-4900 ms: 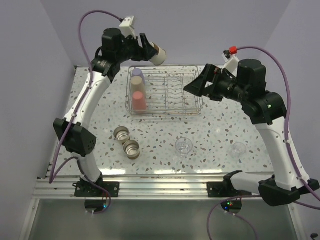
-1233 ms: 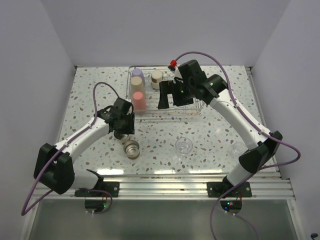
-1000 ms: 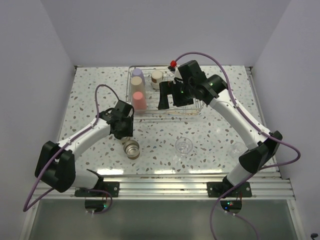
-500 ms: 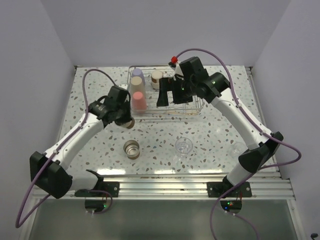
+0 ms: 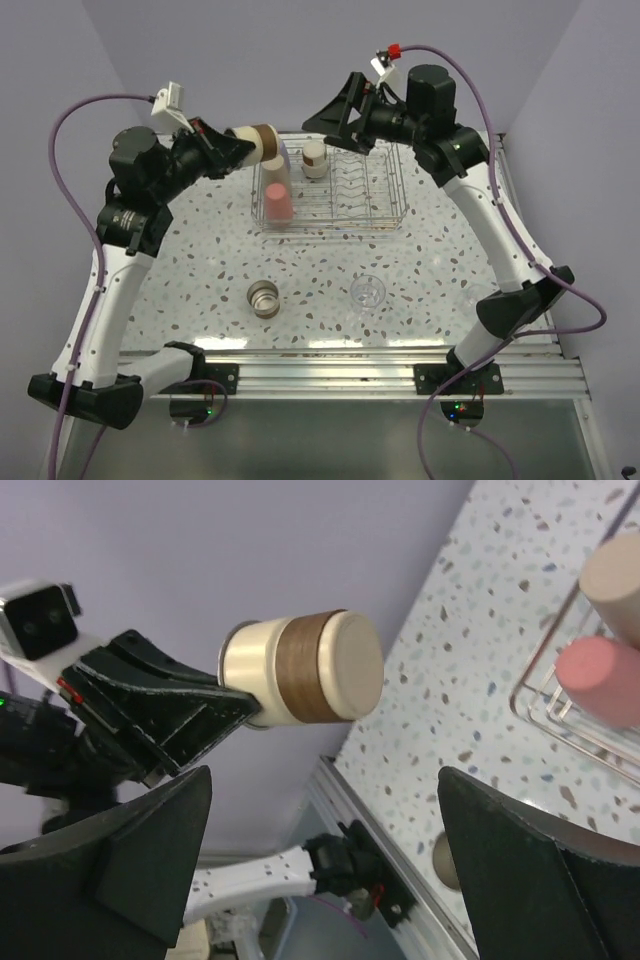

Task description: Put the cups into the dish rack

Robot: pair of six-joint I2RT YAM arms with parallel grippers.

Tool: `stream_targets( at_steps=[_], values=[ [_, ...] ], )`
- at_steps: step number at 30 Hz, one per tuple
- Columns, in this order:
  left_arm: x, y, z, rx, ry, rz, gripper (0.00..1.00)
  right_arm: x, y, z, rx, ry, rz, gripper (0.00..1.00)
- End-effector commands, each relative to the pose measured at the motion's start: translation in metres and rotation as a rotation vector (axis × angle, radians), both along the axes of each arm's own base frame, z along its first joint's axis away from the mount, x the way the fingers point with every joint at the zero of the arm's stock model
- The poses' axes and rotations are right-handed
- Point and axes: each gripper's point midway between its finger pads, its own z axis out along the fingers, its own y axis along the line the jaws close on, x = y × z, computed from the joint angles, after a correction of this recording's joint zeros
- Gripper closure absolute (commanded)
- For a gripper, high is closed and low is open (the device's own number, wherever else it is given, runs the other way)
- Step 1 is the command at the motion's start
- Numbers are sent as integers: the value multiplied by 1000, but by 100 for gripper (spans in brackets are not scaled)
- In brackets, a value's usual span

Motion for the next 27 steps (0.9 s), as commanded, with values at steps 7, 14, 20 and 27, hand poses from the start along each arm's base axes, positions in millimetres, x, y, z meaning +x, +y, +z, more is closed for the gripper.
stream_targets(
  at_steps=[7, 14, 20, 27],
  values=[
    [-24, -29, 100, -455, -341, -356, 100, 3, 13, 64, 268, -40, 80, 2],
    [-26, -33, 105, -514, -384, -426, 100, 11, 16, 51, 256, -15, 74, 2],
    [-32, -35, 111, -563, -426, -490, 100, 20, 21, 43, 252, 4, 72, 2],
    [-26, -37, 99, -569, -395, -496, 100, 24, 25, 50, 278, -11, 79, 2]
  ],
)
